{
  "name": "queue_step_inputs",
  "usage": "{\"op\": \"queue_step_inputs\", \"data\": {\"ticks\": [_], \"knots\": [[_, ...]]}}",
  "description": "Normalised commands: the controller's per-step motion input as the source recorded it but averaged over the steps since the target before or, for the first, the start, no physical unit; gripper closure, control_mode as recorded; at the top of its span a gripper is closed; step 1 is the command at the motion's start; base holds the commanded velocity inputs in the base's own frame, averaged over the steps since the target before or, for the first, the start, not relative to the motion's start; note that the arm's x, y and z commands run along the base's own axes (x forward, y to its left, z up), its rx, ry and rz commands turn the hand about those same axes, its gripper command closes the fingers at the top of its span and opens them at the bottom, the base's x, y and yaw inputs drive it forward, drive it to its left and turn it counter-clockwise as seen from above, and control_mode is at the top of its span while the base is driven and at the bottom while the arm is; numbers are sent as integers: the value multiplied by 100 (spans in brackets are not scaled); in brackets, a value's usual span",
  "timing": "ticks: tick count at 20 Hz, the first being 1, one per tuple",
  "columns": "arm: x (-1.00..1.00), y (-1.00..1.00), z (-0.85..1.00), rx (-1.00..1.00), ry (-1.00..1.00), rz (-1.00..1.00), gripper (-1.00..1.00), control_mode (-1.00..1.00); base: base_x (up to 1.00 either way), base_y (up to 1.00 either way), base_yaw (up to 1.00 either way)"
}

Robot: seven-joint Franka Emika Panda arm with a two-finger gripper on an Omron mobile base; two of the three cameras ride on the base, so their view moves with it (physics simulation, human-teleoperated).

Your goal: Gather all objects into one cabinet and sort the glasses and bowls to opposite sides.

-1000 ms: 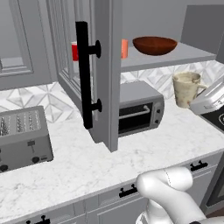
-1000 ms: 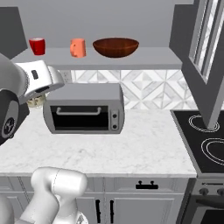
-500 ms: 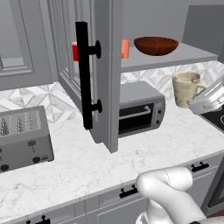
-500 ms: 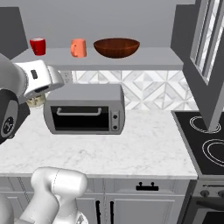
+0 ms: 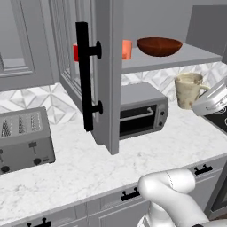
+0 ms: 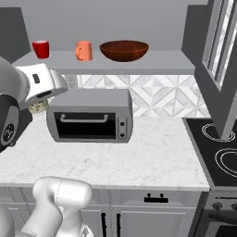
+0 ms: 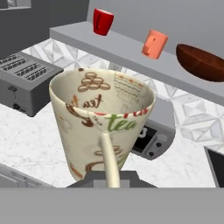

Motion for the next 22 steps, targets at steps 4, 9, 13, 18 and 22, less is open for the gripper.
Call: {"op": "queue_step_inputs", "data": {"ticks": [4,9,13,18,22], "knots": [[0,0,0,0,0,0,100,100,1,0,0],[-18,9,2,0,-9,0,100,-100,0,0,0],[2,9,-49,-2,-2,9,100,-100,0,0,0],[67,25,-42,0,2,13,100,-100,0,0,0],[66,48,-2,1,0,11,100,-100,0,0,0]]}}
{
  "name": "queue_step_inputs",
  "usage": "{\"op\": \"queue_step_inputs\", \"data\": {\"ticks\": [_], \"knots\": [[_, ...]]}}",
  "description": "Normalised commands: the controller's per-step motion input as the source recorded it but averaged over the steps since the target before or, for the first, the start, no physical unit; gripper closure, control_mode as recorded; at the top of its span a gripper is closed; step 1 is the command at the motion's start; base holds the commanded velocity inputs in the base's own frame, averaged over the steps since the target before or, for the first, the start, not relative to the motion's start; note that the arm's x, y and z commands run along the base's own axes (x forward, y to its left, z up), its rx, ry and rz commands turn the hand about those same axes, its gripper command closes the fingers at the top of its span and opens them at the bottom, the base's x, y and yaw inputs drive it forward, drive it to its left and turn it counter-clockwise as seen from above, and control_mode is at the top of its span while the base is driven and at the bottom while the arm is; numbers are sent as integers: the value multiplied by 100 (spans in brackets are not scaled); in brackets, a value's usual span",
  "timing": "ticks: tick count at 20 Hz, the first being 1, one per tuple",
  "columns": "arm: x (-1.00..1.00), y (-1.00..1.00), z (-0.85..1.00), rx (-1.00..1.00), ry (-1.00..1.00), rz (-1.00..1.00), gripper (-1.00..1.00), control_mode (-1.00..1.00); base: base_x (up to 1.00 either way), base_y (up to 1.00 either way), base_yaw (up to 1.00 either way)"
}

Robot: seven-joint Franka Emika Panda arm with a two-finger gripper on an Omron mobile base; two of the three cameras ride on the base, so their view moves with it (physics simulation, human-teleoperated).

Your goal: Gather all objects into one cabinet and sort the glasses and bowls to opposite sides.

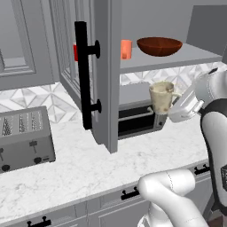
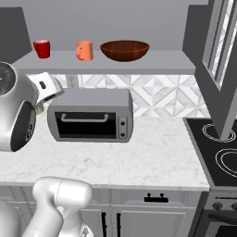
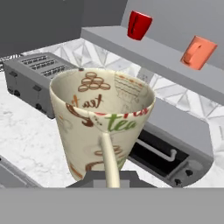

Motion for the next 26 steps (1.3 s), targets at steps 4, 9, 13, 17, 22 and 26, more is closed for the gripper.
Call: {"op": "queue_step_inputs", "data": {"ticks": [4,9,13,17,22,26], "knots": [[64,26,22,11,-2,1,100,-100,0,0,0],[66,4,29,14,0,0,100,-100,0,0,0],[23,10,49,10,-7,0,100,-100,0,0,0],[1,29,15,0,-12,0,100,-100,0,0,0],[62,31,-2,0,0,0,100,-100,0,0,0],[82,20,1,0,0,-7,100,-100,0,0,0]]}}
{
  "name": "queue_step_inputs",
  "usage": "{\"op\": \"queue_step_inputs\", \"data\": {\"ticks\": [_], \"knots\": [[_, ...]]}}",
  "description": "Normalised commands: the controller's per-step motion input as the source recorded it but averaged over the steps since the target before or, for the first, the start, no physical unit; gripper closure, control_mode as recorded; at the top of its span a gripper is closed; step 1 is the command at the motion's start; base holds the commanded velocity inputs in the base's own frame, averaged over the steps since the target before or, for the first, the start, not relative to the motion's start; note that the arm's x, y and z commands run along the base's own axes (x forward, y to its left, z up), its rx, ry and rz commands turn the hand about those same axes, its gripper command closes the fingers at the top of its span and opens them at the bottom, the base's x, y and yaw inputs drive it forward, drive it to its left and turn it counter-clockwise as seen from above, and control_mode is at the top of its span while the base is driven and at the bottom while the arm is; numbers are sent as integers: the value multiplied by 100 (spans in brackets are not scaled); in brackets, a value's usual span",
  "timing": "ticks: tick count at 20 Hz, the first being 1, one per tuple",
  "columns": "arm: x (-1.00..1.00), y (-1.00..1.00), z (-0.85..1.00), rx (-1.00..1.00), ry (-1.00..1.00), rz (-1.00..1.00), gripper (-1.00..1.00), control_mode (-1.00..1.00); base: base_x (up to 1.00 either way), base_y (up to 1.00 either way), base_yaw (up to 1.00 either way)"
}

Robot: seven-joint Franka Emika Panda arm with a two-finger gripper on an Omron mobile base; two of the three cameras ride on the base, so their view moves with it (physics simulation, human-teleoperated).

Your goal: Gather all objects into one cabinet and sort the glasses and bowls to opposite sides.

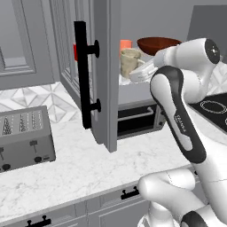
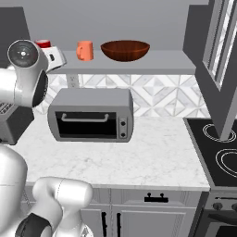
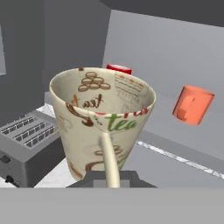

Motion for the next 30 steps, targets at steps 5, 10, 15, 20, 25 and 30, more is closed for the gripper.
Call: {"op": "queue_step_inputs", "data": {"ticks": [5,10,15,20,25,30], "knots": [[56,13,4,0,0,-5,100,-100,0,0,0],[55,7,9,0,0,-4,100,-100,0,0,0],[56,7,2,0,0,0,100,-100,0,0,0],[59,9,0,0,2,0,100,-100,0,0,0],[65,18,0,0,0,0,100,-100,0,0,0],[55,15,0,0,0,0,100,-100,0,0,0]]}}
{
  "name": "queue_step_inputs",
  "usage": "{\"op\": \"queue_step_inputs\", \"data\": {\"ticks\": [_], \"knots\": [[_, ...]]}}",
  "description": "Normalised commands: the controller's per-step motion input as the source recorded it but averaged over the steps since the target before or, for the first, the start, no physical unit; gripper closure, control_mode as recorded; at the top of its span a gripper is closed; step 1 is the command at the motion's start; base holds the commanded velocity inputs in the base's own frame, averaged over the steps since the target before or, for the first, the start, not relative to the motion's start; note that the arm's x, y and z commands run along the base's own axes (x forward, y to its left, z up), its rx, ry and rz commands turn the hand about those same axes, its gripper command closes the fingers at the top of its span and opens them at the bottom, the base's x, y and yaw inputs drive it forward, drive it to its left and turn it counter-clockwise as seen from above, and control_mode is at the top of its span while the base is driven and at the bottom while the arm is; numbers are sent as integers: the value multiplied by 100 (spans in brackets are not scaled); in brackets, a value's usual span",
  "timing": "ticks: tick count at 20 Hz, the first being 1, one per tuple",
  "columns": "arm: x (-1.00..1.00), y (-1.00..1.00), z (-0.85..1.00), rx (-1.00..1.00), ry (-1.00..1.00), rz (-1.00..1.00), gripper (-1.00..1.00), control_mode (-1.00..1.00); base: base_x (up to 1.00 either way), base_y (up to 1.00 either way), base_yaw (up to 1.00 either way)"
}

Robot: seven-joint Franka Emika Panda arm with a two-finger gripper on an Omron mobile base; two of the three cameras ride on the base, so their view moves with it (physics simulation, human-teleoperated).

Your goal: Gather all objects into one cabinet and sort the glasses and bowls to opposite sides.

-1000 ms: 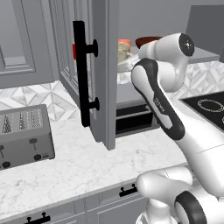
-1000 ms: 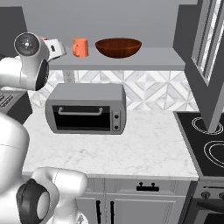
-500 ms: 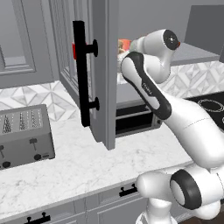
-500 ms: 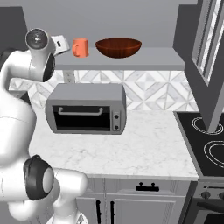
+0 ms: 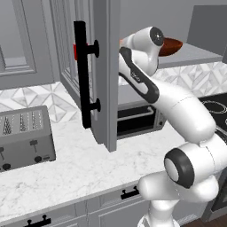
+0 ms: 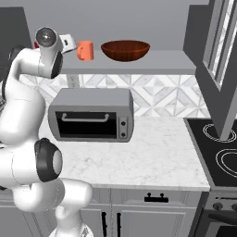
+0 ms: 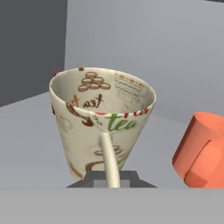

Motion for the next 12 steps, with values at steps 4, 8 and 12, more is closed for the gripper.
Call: {"op": "queue_step_inputs", "data": {"ticks": [4,8,12], "knots": [[43,7,0,0,0,0,100,-100,0,0,0],[34,0,-7,-4,1,0,100,-100,0,0,0],[17,0,-18,-4,2,0,100,-100,0,0,0]]}}
